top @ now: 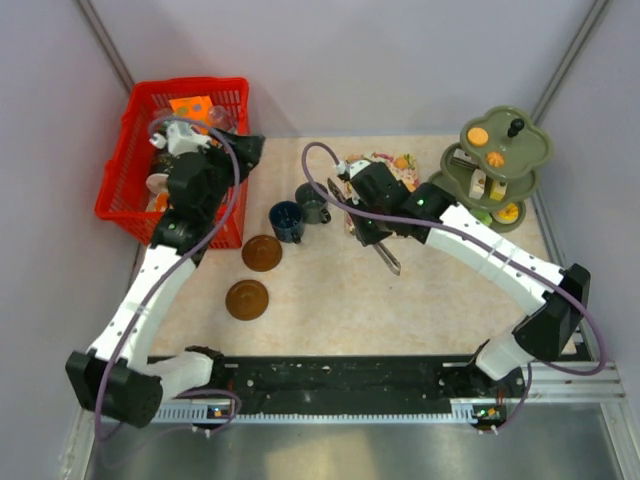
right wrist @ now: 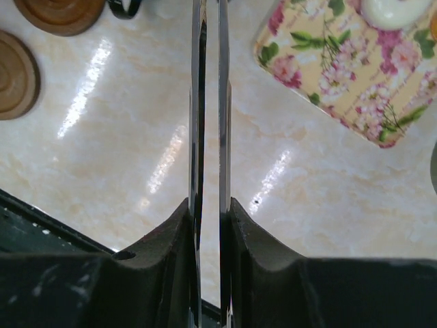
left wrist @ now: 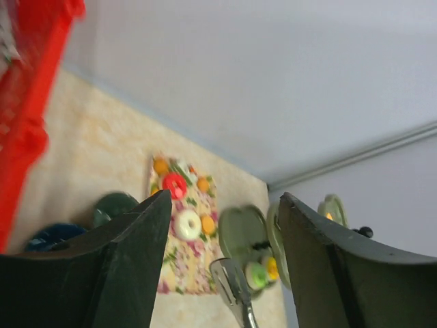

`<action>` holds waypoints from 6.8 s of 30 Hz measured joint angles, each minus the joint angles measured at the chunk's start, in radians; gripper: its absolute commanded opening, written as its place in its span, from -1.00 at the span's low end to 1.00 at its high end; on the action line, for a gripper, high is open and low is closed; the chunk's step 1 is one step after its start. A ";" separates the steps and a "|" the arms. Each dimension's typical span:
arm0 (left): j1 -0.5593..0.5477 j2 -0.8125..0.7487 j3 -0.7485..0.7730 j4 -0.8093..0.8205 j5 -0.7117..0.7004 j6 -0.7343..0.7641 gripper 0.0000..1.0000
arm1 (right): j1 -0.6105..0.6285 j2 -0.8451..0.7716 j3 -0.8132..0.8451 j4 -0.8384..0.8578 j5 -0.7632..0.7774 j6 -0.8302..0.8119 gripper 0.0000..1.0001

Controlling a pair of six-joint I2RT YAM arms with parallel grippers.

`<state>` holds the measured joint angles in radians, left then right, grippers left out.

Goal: Serve the afternoon tea
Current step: Adjust the clamp, then adjust the dessert on the tray.

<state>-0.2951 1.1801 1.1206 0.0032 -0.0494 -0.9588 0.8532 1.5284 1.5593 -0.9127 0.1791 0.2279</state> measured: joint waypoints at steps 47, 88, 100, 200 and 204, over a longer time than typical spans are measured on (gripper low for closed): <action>0.016 -0.563 -0.307 0.124 -0.404 0.776 0.57 | -0.519 0.101 -0.314 0.277 -0.443 0.613 -0.22; 0.011 -0.570 -0.308 0.128 -0.412 0.779 0.55 | -0.587 0.109 -0.427 0.510 -0.541 0.848 -0.03; 0.011 -0.569 -0.308 0.128 -0.412 0.779 0.54 | -0.597 0.168 -0.426 0.536 -0.563 0.848 -0.04; 0.011 -0.569 -0.308 0.128 -0.411 0.779 0.54 | -0.618 0.213 -0.328 0.396 -0.556 0.579 -0.93; 0.011 -0.570 -0.308 0.127 -0.399 0.778 0.54 | -0.603 0.153 -0.294 0.275 -0.446 0.465 -0.94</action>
<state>-0.2840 0.6106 0.8127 0.1307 -0.4480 -0.1806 0.2504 1.6814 1.2648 -0.6373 -0.2672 0.6930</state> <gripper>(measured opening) 0.772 0.240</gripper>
